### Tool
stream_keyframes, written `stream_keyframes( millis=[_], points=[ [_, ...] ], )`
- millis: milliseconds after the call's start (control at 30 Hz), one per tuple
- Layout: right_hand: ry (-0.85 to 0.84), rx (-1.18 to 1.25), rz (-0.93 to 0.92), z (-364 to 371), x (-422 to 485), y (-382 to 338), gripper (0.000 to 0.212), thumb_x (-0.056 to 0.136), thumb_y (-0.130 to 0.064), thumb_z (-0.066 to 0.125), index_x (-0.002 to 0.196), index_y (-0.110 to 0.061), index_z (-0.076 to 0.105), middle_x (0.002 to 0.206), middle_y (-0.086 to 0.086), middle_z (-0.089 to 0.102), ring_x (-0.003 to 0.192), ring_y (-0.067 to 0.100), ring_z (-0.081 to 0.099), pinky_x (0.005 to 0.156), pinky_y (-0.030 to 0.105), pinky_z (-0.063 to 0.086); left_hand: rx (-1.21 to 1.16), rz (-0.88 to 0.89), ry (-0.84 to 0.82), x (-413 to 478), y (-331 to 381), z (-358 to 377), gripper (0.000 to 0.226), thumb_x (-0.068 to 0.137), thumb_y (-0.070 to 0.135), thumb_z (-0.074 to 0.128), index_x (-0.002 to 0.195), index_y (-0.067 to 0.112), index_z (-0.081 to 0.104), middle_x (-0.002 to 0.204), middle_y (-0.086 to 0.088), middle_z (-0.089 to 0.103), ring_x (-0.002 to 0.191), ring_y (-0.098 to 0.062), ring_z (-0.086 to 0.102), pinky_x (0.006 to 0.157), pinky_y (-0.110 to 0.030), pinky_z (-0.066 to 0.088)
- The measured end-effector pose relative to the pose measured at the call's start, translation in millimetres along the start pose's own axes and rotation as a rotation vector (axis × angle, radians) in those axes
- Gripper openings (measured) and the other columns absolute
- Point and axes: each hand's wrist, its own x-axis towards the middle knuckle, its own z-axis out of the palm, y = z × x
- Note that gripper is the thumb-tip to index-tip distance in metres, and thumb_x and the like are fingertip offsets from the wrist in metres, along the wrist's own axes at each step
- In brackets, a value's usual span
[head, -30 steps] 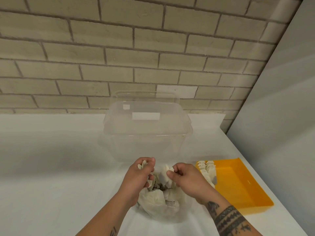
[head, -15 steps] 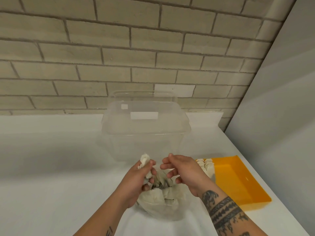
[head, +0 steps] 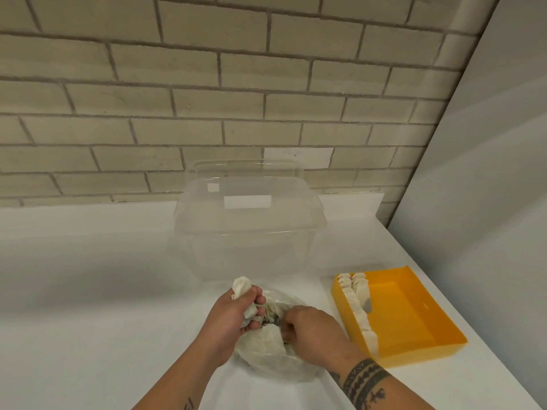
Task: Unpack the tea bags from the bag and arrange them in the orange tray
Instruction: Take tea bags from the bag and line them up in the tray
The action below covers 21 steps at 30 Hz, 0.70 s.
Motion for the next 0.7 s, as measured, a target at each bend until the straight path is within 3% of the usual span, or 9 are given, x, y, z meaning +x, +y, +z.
stream_keyframes(
  millis=[200,267,333,400,567,700],
  points=[
    [0.015,-0.066,-0.039,2.2,1.6,-4.3,0.025,0.092,-0.035,0.051,0.101,-0.025,0.072,0.102,0.0,0.066,0.087,0.025,0.063,0.072,0.033,0.052,0.034,0.006,0.027,0.1,-3.7,3.6,0.015,0.101,0.019,0.059,0.104,0.007,0.068,0.089,-0.004,0.07,0.078,-0.019,0.061,0.067,-0.032,0.049],
    [0.031,0.038,0.009,-0.8,1.5,-4.2,0.021,0.092,-0.036,0.055,0.098,-0.027,0.073,0.097,-0.002,0.068,0.087,0.022,0.064,0.072,0.031,0.051,0.034,0.007,0.033,-0.3,-3.7,3.4,0.015,0.101,0.02,0.059,0.104,0.009,0.068,0.088,-0.003,0.071,0.079,-0.019,0.061,0.068,-0.034,0.049],
    [0.049,0.206,0.098,-8.3,0.9,-1.0,0.011,0.086,-0.038,0.067,0.081,-0.028,0.068,0.085,-0.005,0.068,0.077,0.015,0.063,0.065,0.026,0.048,0.039,0.013,0.036,-0.6,-3.4,2.1,0.014,0.1,0.02,0.06,0.101,0.009,0.068,0.086,-0.003,0.07,0.08,-0.021,0.061,0.069,-0.035,0.048],
    [0.071,0.347,0.151,-18.6,-0.7,1.7,0.017,0.081,-0.04,0.075,0.075,-0.028,0.065,0.076,-0.007,0.066,0.068,0.007,0.058,0.059,0.022,0.043,0.045,0.018,0.042,-0.4,-3.0,1.6,0.013,0.1,0.02,0.061,0.101,0.009,0.068,0.085,-0.004,0.068,0.079,-0.022,0.06,0.069,-0.035,0.048],
    [0.09,0.444,0.114,-46.8,-5.7,3.5,0.006,0.092,-0.034,0.068,0.09,-0.029,0.066,0.085,-0.009,0.068,0.078,0.007,0.063,0.068,0.023,0.049,0.159,0.078,0.089,1.8,-3.7,6.1,0.012,0.098,0.014,0.061,0.105,0.016,0.07,0.086,-0.004,0.069,0.076,-0.018,0.064,0.066,-0.031,0.053],
    [0.133,0.538,0.04,-69.2,-13.2,-0.2,0.005,0.095,-0.029,0.064,0.096,-0.028,0.068,0.084,-0.011,0.067,0.079,0.004,0.061,0.068,0.018,0.047,0.268,0.157,0.044,-2.5,0.6,17.8,0.007,0.096,0.028,0.068,0.097,0.021,0.071,0.075,0.0,0.064,0.067,-0.015,0.058,0.064,-0.03,0.051]
  ],
)
